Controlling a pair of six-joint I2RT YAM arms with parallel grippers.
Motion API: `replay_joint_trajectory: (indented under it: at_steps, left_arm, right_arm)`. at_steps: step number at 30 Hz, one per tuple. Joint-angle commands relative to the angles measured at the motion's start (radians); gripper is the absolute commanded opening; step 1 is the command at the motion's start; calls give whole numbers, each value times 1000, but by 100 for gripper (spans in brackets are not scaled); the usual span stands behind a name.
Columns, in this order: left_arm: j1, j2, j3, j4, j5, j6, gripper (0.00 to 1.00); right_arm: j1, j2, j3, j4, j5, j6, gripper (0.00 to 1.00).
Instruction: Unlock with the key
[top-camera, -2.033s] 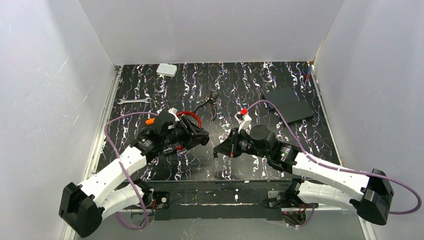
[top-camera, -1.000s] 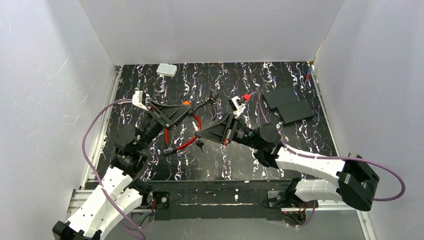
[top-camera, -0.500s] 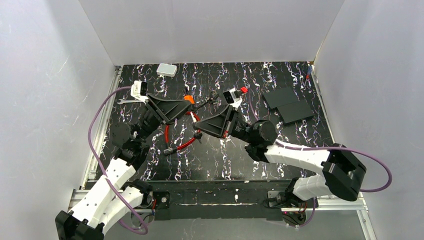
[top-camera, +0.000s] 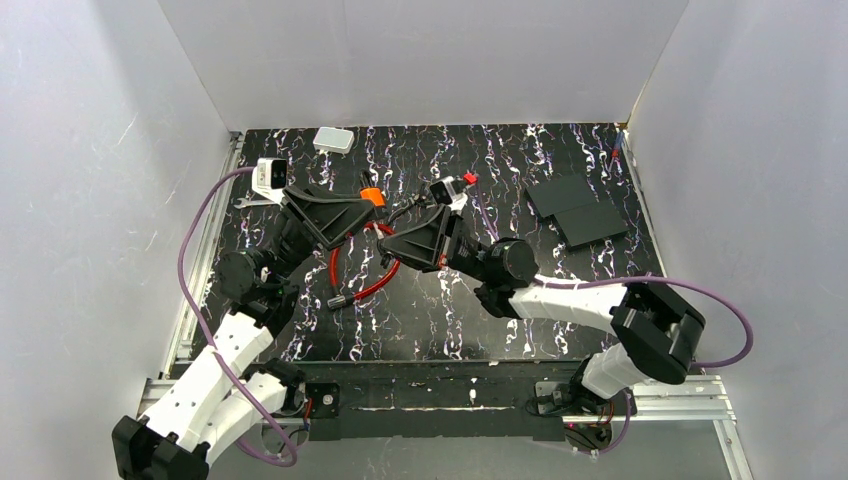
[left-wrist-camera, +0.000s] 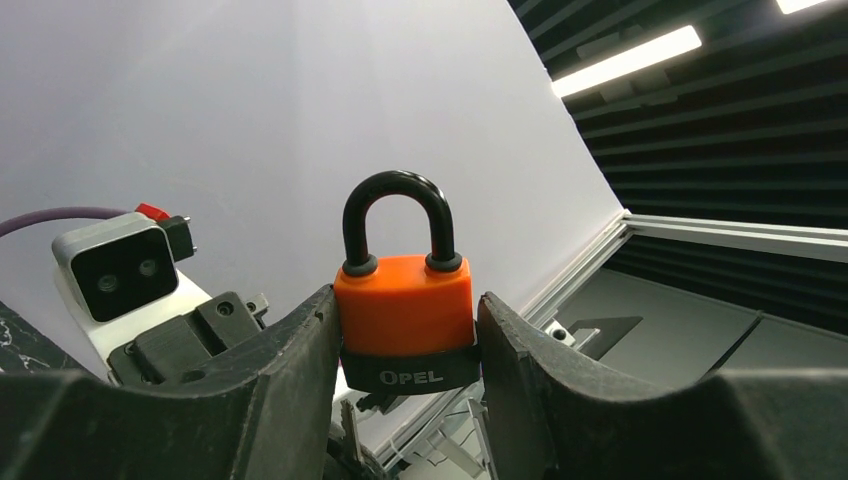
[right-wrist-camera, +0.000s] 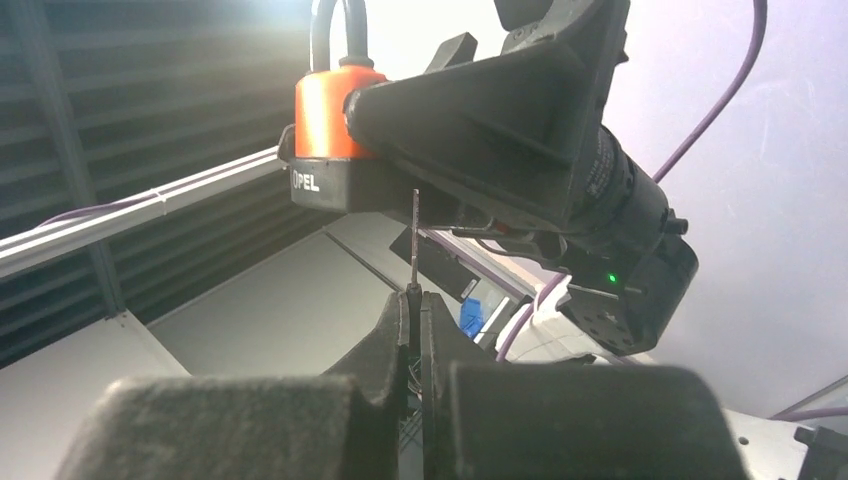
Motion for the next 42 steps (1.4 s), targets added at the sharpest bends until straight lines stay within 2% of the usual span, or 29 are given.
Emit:
replay_joint_trajectory:
  at_steps: [1, 17, 22, 28, 42]
  left_arm:
    - [6, -10, 17, 110, -1, -7, 0]
    - [23, 24, 82, 120, -2, 25, 0]
    - [23, 33, 79, 150, -5, 16, 0]
    - [23, 19, 53, 167, -8, 14, 0]
    - [23, 6, 15, 196, -11, 12, 0]
  right_arm:
    - [-1, 5, 75, 210, 11, 33, 1]
    - [-1, -39, 52, 226, -104, 59, 1]
    - [0, -65, 55, 177, -87, 26, 1]
    - [-2, -21, 96, 249, -72, 72, 1]
    - [-13, 2, 155, 264, -57, 87, 1]
